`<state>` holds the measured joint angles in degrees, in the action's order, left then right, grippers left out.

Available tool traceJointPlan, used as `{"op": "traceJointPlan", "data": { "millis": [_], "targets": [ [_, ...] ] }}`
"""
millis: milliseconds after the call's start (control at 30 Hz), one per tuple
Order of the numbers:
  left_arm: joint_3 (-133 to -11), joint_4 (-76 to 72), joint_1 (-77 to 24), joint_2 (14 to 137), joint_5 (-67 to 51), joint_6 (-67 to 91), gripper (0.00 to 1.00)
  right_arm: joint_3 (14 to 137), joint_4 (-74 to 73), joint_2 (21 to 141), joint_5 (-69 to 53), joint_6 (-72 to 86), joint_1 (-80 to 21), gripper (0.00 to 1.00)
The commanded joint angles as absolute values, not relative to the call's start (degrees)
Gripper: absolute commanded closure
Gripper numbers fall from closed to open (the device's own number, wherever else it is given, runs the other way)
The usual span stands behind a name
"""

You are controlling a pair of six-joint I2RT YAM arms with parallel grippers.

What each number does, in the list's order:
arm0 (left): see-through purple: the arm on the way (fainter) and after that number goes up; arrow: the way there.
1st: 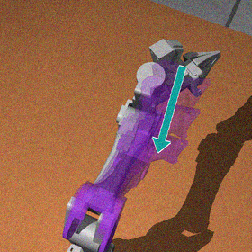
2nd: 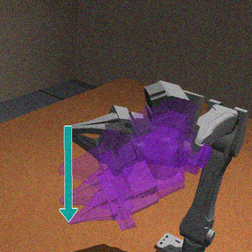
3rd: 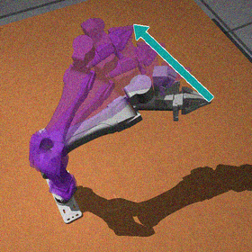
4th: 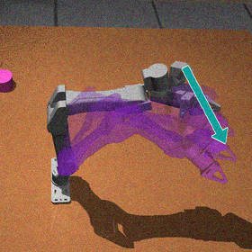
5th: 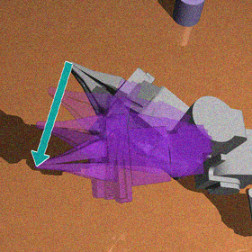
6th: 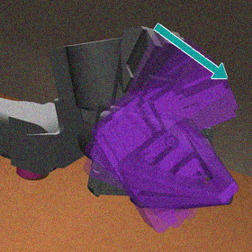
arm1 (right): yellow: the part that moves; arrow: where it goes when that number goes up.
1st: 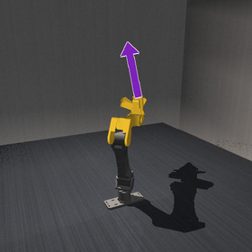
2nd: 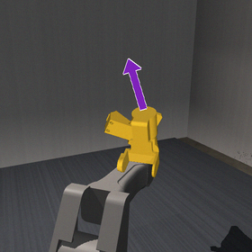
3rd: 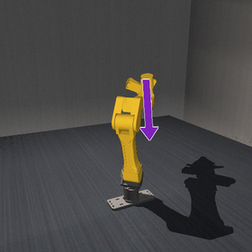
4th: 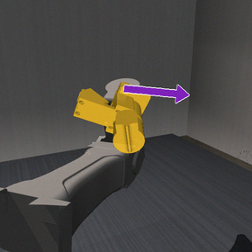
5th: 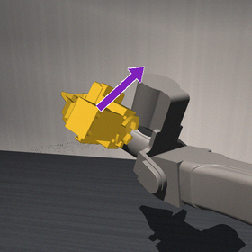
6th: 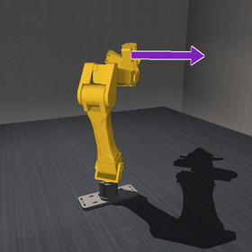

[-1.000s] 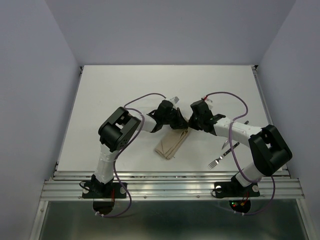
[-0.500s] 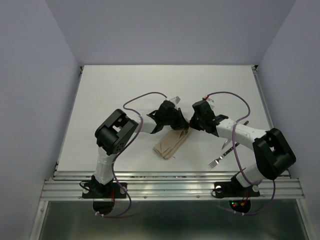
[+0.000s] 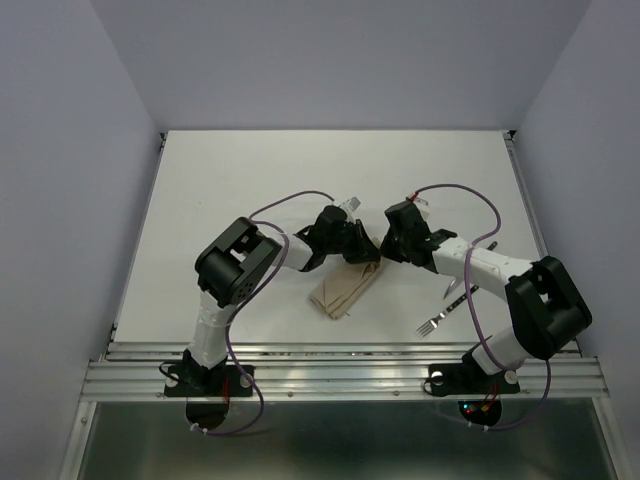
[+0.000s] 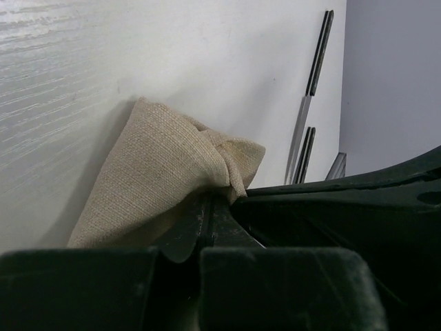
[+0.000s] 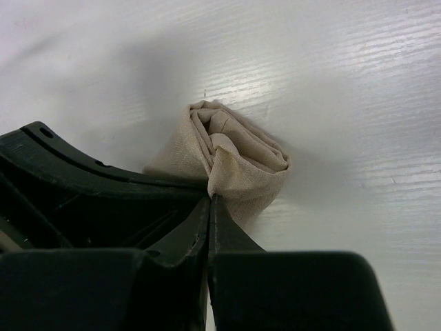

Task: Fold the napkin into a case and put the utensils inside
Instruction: Stuff the top corner of the smaller-rectangle-folded napkin into the folded napkin.

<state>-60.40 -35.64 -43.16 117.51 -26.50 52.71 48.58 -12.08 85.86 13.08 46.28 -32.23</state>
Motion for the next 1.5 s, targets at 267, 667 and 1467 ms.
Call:
{"op": "traceJointPlan", "data": {
  "millis": [267,667,1467],
  "targets": [
    [-63.0,-44.8,-46.5,120.5,-23.6,58.7,1.0,47.4,-8.6,85.6,10.9,47.5,-32.2,0.99],
    [-60.3,-39.8,-47.3,113.5,-28.7,53.5,1.0,45.8,-9.0,85.3,13.6,47.3,-31.6,0.99],
    [-54.6,-29.6,-45.5,106.7,-26.4,46.6,1.0,46.3,-9.1,85.3,12.2,46.8,-30.1,0.99]
  ]
}}
